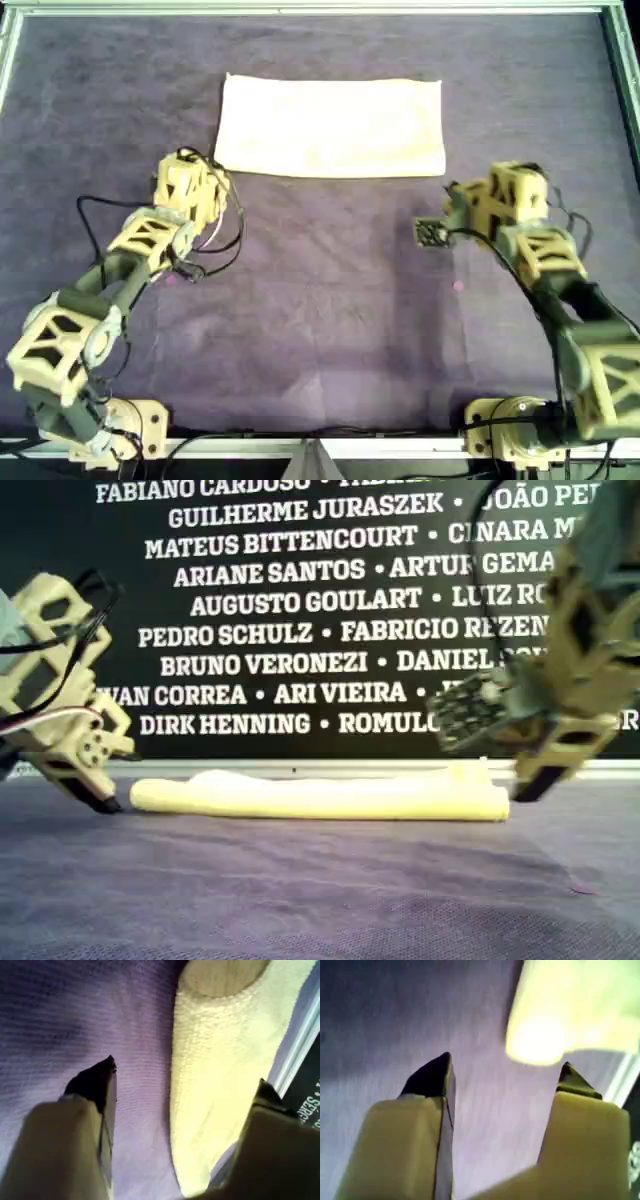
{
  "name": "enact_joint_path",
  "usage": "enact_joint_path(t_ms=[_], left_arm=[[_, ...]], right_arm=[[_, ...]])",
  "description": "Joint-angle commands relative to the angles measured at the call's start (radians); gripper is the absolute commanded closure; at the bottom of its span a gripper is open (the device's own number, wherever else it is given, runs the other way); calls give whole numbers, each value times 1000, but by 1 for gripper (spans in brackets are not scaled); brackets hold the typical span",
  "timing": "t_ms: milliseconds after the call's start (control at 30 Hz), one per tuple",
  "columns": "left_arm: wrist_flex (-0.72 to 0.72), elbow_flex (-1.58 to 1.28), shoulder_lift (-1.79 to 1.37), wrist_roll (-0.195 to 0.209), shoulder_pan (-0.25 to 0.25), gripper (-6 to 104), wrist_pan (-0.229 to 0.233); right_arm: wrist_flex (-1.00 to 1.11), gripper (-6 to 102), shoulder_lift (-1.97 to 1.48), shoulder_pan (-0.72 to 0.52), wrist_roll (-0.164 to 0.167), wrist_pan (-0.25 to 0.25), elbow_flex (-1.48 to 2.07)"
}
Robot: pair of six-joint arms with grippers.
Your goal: Fold a cloth
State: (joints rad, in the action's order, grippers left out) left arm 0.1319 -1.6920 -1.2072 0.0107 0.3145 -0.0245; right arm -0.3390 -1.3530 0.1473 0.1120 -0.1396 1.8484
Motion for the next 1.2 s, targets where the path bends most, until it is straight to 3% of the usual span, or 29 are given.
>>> enact_joint_path(t_ms=[0,267,467,733,800,1000,1167], left_arm=[[-20,107,11,-9,21,2,3],[-20,256,138,-11,18,2,3],[-20,354,230,-11,12,3,3],[-20,423,267,-12,9,3,3],[-20,442,268,-28,9,3,3],[-20,523,333,-126,9,3,3],[-20,548,362,-143,9,3,3]], right_arm=[[26,14,48,25,-5,5,-137],[-44,14,247,23,-9,8,-353],[-259,14,382,25,-78,8,-617],[-400,14,586,23,-81,8,-971],[-405,14,620,21,-81,8,-1026],[-407,14,660,18,-81,8,-1074],[-407,14,661,17,-69,8,-1075]])
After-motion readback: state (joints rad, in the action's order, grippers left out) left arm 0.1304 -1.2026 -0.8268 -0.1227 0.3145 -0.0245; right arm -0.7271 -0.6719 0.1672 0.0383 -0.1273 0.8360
